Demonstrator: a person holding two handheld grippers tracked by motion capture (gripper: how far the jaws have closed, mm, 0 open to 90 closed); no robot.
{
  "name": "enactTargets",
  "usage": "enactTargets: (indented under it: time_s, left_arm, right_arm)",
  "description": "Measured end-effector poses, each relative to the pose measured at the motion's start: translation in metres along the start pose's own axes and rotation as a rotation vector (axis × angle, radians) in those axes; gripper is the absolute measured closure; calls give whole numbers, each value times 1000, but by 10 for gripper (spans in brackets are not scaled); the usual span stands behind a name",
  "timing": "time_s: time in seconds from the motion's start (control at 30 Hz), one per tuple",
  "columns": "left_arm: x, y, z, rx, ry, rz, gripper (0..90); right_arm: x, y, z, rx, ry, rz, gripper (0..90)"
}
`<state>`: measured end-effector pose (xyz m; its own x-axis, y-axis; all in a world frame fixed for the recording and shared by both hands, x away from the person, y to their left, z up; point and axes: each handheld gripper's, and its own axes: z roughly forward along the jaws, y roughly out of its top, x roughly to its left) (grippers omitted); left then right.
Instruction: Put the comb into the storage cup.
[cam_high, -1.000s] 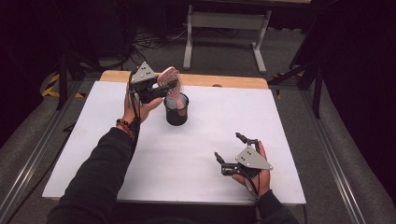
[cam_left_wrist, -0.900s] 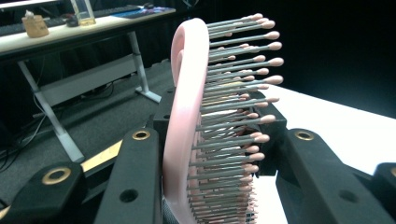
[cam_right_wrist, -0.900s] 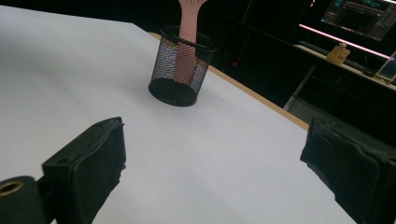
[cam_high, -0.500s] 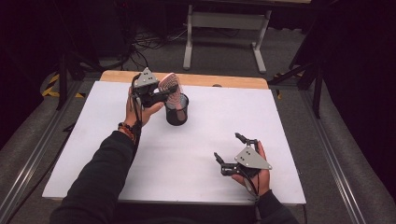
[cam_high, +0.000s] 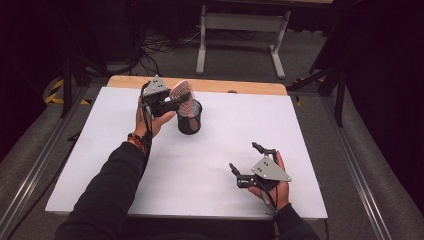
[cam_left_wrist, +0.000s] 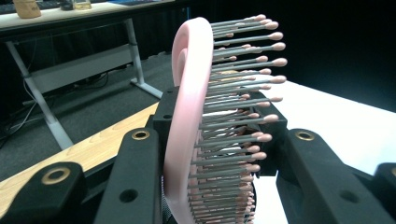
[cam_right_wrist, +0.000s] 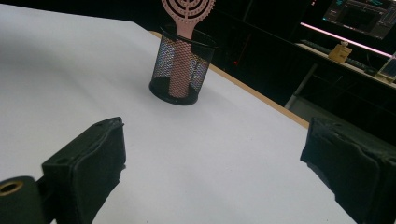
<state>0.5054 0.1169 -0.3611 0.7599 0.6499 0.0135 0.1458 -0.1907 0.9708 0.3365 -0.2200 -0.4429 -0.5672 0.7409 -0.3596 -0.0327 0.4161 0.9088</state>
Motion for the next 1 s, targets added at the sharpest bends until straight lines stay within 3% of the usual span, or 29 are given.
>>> enactTargets:
  time_s: [0.43,0.57,1.0]
  left_arm:
    - [0,-6,1,-32,13,-21,619]
    - [5,-10,-1,-47,36,-57,613]
    - [17,-18,-7,-46,81,-98,559]
  right_arm:
    - [-1,0,0,5,-12,0,65]
    - [-1,-1,1,11,-19,1,65]
    - [-2,-1,3,31,-13,6,66]
